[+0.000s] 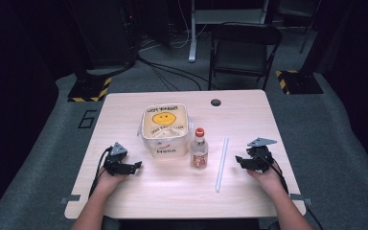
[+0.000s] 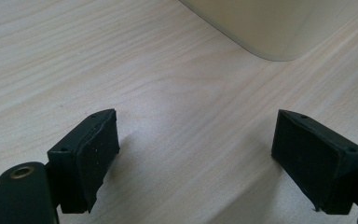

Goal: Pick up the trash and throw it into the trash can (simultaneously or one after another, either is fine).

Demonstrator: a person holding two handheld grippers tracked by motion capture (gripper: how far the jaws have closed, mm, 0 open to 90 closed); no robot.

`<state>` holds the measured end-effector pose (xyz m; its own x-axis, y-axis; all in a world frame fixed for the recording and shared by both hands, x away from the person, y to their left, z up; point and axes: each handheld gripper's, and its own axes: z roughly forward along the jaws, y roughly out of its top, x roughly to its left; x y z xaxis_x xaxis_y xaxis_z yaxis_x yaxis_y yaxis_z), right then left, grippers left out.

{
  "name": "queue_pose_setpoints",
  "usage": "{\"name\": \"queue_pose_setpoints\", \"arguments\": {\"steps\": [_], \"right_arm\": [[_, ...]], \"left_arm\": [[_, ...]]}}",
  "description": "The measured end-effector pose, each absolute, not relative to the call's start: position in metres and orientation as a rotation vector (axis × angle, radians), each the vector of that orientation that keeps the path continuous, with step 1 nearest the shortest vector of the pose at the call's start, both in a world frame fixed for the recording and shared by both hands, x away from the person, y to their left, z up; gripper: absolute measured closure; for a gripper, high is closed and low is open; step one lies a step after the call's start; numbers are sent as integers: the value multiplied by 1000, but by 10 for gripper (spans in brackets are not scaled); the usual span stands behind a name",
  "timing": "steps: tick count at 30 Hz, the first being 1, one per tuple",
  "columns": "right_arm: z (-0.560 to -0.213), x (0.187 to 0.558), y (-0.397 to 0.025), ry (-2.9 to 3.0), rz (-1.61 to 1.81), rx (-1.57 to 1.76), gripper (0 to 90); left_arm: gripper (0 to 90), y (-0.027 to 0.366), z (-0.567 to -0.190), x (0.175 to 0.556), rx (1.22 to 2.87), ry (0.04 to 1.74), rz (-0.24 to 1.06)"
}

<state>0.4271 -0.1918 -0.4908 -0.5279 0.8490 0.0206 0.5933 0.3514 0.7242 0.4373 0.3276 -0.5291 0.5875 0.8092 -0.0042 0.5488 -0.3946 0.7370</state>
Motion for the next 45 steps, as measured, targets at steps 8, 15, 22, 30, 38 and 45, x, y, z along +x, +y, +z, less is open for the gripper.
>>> {"name": "queue_pose_setpoints", "arguments": {"steps": [8,15,22,30,38,45], "right_arm": [[-476,423,-174,2297,1035,1168,408],[-469,422,-163,2344,1052,1112,429],[-458,419,-155,2360,1105,1067,458],[-443,420,-147,2391,1181,1024,491],[-434,421,-142,2399,1214,1023,475],[-424,420,-137,2392,1231,981,476]], "left_arm": [[146,328,-529,437,2104,1072,468],[146,328,-529,437,2102,1074,466],[146,328,-529,437,2102,1074,466],[146,328,-529,438,2103,1071,466],[146,328,-529,438,2103,1069,464],[146,328,-529,438,2103,1070,464]]}}
